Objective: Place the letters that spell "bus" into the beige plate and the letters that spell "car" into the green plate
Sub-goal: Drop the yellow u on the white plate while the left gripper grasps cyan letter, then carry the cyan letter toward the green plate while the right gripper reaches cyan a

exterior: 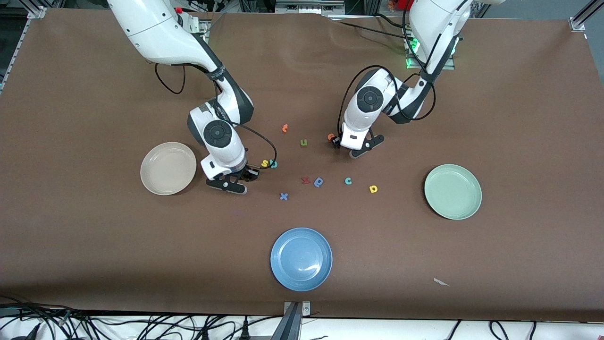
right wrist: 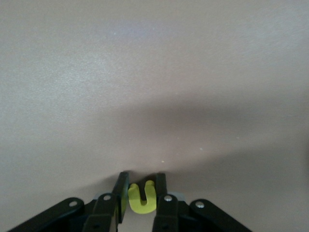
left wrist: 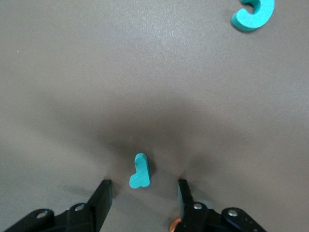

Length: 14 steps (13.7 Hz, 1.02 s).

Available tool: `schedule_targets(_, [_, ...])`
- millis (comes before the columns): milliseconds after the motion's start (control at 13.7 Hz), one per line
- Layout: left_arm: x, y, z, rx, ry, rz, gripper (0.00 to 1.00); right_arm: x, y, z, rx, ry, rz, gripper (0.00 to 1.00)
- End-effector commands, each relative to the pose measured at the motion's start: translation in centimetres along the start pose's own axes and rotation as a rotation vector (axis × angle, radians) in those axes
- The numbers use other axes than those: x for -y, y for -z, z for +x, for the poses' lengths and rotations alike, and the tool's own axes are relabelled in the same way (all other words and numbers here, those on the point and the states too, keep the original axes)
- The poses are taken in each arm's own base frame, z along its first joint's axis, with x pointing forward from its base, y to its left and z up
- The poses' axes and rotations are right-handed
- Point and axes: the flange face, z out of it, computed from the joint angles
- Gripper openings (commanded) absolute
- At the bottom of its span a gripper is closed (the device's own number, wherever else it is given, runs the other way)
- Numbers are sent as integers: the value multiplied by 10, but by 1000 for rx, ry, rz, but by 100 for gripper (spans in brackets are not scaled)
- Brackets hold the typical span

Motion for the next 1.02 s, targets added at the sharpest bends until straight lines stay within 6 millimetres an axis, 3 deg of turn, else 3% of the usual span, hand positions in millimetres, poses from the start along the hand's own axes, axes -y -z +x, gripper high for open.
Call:
schedule_targets(0, [-1,-2,4,-13,-3,-3,59,-38,45,18,7,35,-62,0])
schedule_targets(219, [1,-2,10,-19,-2,-2,59,-110,58,45,56,88,-132,0])
schedule_targets(365, [-1,0,12,-21,-2,-6,59,-165,43,59,99,-3,-139,0])
schedule_targets(439, [-3,3,14,-24,-1,-14,58,-177,37,60,110,-24,-142,2])
schedule_targets(512, [-4,3,14,-24,-1,-15,57,-185,30,62,122,-37,-149,11])
schedule_targets(585, [-4,3,14,-25,-1,-15,56,-193,24,65,130,-50,-152,53])
schedule_targets(731, [-3,3,16,-27,1,-14,55,-189,28,64,128,-59,-150,99])
schedule_targets(877, [-3,3,16,-43,-15,-6,52,-171,37,59,129,-109,-117,94])
schedule_targets(950, [-2,3,17,-45,-15,-5,48,-148,43,53,131,-180,-83,92])
